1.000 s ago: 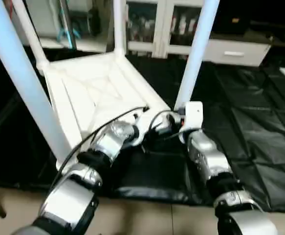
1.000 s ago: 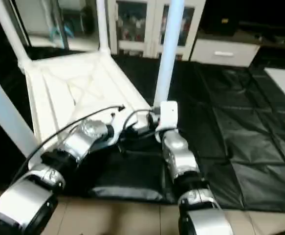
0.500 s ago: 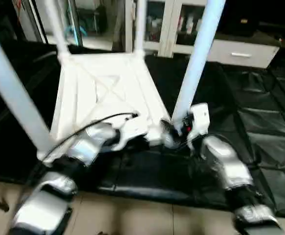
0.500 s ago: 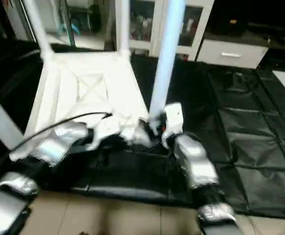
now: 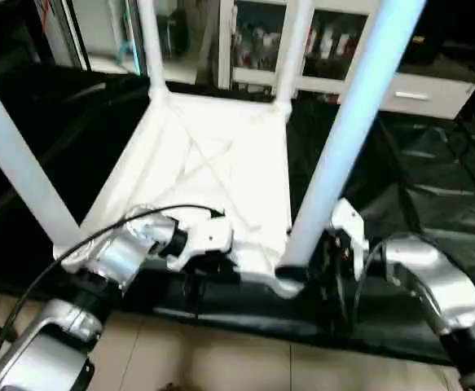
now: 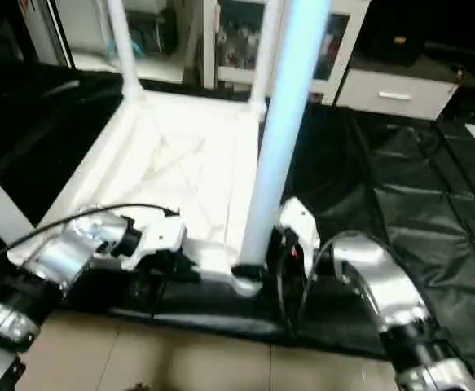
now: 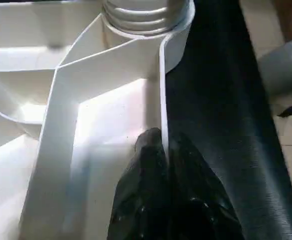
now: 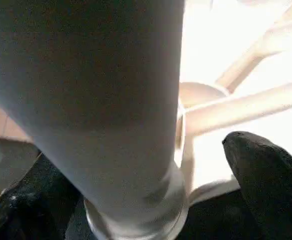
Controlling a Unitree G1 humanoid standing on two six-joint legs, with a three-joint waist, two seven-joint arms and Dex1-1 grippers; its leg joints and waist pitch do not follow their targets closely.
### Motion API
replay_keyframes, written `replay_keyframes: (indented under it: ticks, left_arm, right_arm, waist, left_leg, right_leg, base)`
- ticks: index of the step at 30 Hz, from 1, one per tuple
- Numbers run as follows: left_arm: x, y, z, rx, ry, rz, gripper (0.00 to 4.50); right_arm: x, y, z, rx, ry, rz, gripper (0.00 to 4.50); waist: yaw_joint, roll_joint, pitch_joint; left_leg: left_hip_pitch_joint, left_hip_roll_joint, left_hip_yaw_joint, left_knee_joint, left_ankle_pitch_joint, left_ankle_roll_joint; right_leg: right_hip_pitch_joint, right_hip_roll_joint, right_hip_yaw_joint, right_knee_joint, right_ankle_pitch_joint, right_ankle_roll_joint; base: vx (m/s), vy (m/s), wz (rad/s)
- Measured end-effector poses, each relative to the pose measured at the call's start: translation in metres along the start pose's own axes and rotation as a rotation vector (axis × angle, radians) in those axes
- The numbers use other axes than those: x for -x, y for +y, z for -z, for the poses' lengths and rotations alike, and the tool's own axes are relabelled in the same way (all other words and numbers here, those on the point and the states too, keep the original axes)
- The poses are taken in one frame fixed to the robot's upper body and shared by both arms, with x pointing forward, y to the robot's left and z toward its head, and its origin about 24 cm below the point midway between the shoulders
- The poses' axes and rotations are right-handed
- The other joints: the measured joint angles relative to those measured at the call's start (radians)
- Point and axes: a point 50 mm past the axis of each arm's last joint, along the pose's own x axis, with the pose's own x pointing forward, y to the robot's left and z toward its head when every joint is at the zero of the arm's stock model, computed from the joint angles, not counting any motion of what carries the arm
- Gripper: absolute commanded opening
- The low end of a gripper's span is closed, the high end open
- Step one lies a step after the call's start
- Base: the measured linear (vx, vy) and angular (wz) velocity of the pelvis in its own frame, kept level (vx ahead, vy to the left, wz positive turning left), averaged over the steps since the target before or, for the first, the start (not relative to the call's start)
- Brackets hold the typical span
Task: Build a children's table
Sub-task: Rotate leg to tighten
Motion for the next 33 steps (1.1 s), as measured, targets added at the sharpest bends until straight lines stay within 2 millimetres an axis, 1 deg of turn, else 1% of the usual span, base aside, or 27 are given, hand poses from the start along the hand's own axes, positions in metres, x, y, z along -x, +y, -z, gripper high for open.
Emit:
replay_keyframes:
  ticks: [6,7,8,9,11,14,16,18,21,24,27,33]
  left_arm:
    - [0.0,-0.0001,-0.0004,0.004,0.001,0.001,0.0]
    - [0.0,-0.0001,-0.0003,0.003,0.001,0.001,0.0]
    - [0.0,-0.0001,-0.0002,0.004,0.001,0.001,0.0]
    - [0.0001,0.0001,0.0,0.004,0.001,0.001,0.0]
    - [0.0002,0.0005,0.0002,0.005,0.002,0.001,0.0]
    - [0.0002,0.0006,0.0003,0.006,0.003,0.0,0.0]
    - [0.0002,0.0006,0.0003,0.006,0.003,0.0,0.0]
    - [0.0002,0.0006,0.0003,0.006,0.003,0.0,0.0]
    - [-0.0003,0.0006,0.0,0.006,0.001,0.0,0.0]
    - [-0.0004,0.0006,0.0006,0.008,0.002,0.0,0.0]
    - [-0.0014,0.0007,0.0001,0.009,-0.001,0.002,0.0]
    - [-0.0017,0.0007,0.0,0.01,-0.002,0.002,0.0]
  right_arm:
    - [-0.0013,0.0036,0.0025,-0.006,0.024,-0.044,4.47]
    - [-0.0015,0.0039,0.0029,-0.005,0.028,-0.047,4.31]
    - [-0.0016,0.004,0.0031,-0.004,0.03,-0.046,4.31]
    - [-0.0016,0.0038,0.0033,-0.003,0.033,-0.045,4.13]
    - [-0.0017,0.0038,0.0035,-0.002,0.035,-0.044,4.03]
    - [-0.0017,0.0039,0.0036,-0.002,0.036,-0.045,3.72]
    - [-0.0019,0.004,0.0036,-0.002,0.036,-0.046,3.65]
    - [-0.0021,0.004,0.0036,-0.002,0.035,-0.047,3.4]
    - [-0.0023,0.0045,0.0039,-0.003,0.036,-0.056,3.2]
    - [-0.0025,0.0044,0.005,-0.002,0.038,-0.06,2.88]
    - [-0.0023,0.0043,0.0051,-0.004,0.039,-0.062,2.7]
    - [-0.0021,0.0041,0.0054,-0.003,0.039,-0.064,2.64]
  waist:
    - [0.0,0.0,0.0]
    - [-0.001,0.0,0.0]
    - [-0.001,0.001,0.0]
    - [-0.001,0.001,0.0]
    - [-0.001,0.001,0.0]
    - [-0.001,0.001,0.0]
    - [-0.001,0.0,0.0]
    - [-0.001,0.0,0.0]
    - [-0.001,0.0,0.0]
    - [-0.001,-0.001,-0.001]
    - [-0.001,-0.001,-0.001]
    - [0.0,0.0,-0.001]
  left_leg:
    - [0.0,0.0,0.0,0.0,0.0,0.0]
    - [0.0,0.0,0.0,0.0,0.0,0.0]
    - [0.0,0.0,0.0,0.0,0.0,0.0]
    - [0.0,0.0,0.0,0.0,0.0,0.0]
    - [0.0,0.0,0.0,0.0,0.0,0.0]
    - [0.0,0.0,0.0,0.0,0.0,0.0]
    - [0.0,0.0,0.0,0.0,0.0,0.0]
    - [0.0,0.0,0.0,0.001,0.0,0.0]
    - [0.001,0.0,0.0,0.001,0.0,0.0]
    - [0.001,0.0,0.0,0.001,0.0,0.0]
    - [0.001,0.0,0.0,0.001,0.0,0.0]
    - [0.001,0.0,0.0,0.001,0.0,0.0]
  right_leg:
    - [0.0,0.0,0.0,0.0,0.0,0.0]
    - [0.0,0.0,0.0,0.0,0.0,0.0]
    - [0.0,0.0,0.0,0.0,0.0,0.0]
    - [0.0,0.0,0.0,0.0,0.0,0.0]
    - [0.0,0.0,0.0,0.001,0.0,0.0]
    - [0.0,0.0,0.0,0.001,0.0,0.0]
    - [0.0,0.0,0.0,0.001,0.0,0.0]
    - [0.0,0.0,0.0,0.001,0.0,0.0]
    - [0.0,0.0,0.0,0.002,0.0,0.0]
    - [0.001,0.0,0.0,0.002,0.0,0.0]
    - [0.001,0.0,0.0,0.002,0.0,0.0]
    - [0.001,0.0,0.0,0.002,0.0,0.0]
  base:
    - [0.0,0.0,0.0]
    - [0.0,0.0,0.0]
    - [0.0,0.0,0.0]
    - [0.0,0.0,0.0]
    - [0.0,0.0,0.0]
    - [0.0,0.0,0.0]
    - [0.0,0.0,0.0]
    - [0.0,0.0,0.0]
    - [0.0,0.0,0.0]
    - [0.0,0.0,0.0]
    - [0.0,0.0,0.0]
    - [0.0,0.0,0.0]
